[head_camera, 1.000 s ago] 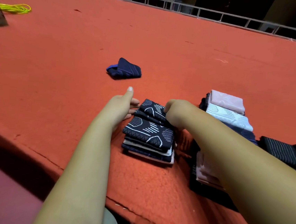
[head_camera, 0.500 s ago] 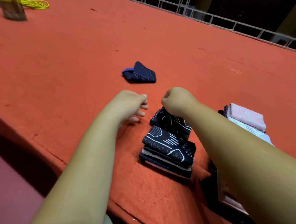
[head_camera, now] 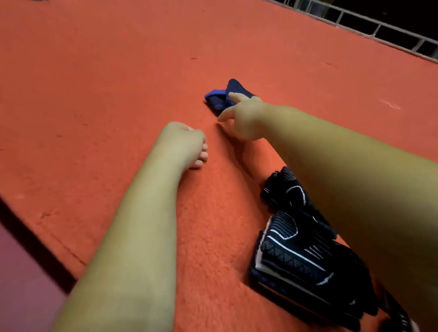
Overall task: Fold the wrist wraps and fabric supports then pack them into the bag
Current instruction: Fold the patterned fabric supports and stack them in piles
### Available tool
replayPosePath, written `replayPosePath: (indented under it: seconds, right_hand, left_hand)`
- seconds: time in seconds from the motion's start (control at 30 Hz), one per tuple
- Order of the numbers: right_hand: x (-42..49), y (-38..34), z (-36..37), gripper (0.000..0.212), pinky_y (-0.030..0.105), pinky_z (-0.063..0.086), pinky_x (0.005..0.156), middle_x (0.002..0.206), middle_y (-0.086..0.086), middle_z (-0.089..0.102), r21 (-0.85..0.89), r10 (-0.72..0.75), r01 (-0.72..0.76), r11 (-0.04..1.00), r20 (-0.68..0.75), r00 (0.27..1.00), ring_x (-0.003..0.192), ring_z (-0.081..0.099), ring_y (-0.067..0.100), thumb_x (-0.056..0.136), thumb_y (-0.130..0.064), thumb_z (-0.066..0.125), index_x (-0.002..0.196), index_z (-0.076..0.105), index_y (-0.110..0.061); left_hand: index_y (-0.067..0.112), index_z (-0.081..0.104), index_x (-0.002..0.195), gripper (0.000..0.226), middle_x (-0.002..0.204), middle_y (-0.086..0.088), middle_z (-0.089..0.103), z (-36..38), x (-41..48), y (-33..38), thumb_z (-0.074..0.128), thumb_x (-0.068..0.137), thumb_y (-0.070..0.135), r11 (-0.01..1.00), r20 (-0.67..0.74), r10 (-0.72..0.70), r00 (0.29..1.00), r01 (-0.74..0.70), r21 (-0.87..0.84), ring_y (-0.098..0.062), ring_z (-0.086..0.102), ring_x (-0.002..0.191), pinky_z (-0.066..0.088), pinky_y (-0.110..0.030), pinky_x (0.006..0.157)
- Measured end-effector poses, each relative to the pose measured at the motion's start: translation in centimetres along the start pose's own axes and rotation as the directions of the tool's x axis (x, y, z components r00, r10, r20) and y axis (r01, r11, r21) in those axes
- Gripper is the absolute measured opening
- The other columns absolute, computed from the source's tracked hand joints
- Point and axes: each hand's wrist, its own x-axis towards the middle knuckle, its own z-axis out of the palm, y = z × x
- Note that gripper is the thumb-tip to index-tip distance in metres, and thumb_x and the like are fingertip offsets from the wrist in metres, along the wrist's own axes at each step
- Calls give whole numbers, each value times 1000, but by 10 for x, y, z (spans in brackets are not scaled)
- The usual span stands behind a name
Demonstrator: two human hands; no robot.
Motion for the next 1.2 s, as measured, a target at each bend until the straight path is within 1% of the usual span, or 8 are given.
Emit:
replayPosePath:
  seconds: [0.13, 0.3, 0.47, 0.63, 0.77, 1.0, 1.1, 1.2]
  right_hand:
    - [38, -8, 6, 87, 58, 38, 118, 179, -1, 1, -118, 66, -51, 992, 122, 990, 151, 30, 44, 87, -28, 49, 168, 20, -40]
    - [26, -11, 9, 57, 36, 47, 89, 120, 1, 57, 89, 96, -91, 992, -51, 994, 104, 59, 32, 89, -18, 60, 144, 46, -19]
    - [-15, 10, -8, 40, 33, 49, 82, 134, 11, 60, 184, -16, 56, 981, -214, 977, 111, 67, 34, 97, -6, 46, 135, 61, -8]
    - [-92, 43, -26, 34, 48, 57, 94, 110, 23, 72, 362, -6, 157, 919, -384, 923, 108, 68, 39, 89, -11, 46, 92, 75, 6]
    - [-188, 60, -33, 28, 17, 50, 96, 120, -5, 67, 660, 51, 298, 690, -456, 889, 111, 65, 11, 96, 4, 60, 98, 83, -12]
    - [-353, 102, -32, 26, 36, 60, 103, 114, 8, 75, 859, 242, 475, 190, -510, 826, 108, 77, 29, 98, 10, 55, 106, 79, 1]
    - [-413, 119, -20, 15, 37, 55, 83, 99, 7, 78, 798, 308, 453, 397, -581, 754, 86, 69, 15, 97, -16, 64, 103, 77, -22]
    - [-457, 130, 5, 20, 36, 45, 73, 84, 1, 70, 811, 339, 440, 385, -567, 751, 75, 57, 13, 92, -31, 74, 108, 64, -24]
  left_hand:
    - [8, 69, 92, 17, 90, -17, 77, 0, 3, -5, 55, 99, 11, 995, 30, 35, 999, -37, 92, -24, 68, 70, 59, -30, 66]
    - [8, 70, 89, 18, 86, -13, 77, 0, 6, -6, 55, 98, 12, 996, 25, 29, 999, -31, 87, -24, 70, 70, 61, -33, 67]
    - [13, 68, 91, 17, 88, -11, 74, 1, 1, -3, 52, 97, 11, 997, -12, 54, 998, -53, 60, -25, 71, 70, 63, -34, 68]
    - [27, 56, 137, 47, 124, 1, 67, 0, -27, 18, 71, 92, 26, 922, -124, 360, 925, -333, 196, -24, 68, 107, 56, -39, 95]
    - [44, 46, 149, 67, 137, 12, 59, 4, -81, 45, 79, 90, 33, 814, 9, 573, 819, -571, 107, -14, 64, 110, 50, -29, 91]
    - [31, 69, 120, 29, 109, 11, 76, 29, -194, 98, 71, 95, 16, 677, 228, 733, 641, -722, -145, -8, 66, 99, 55, -32, 91]
    - [23, 71, 117, 24, 101, 10, 74, 54, -244, 116, 68, 99, 7, 668, 325, 737, 593, -713, -213, -6, 65, 93, 51, -22, 85]
    - [18, 73, 116, 22, 102, 7, 75, 80, -289, 120, 67, 100, 5, 699, 466, 692, 551, -673, -243, -6, 66, 94, 51, -26, 87]
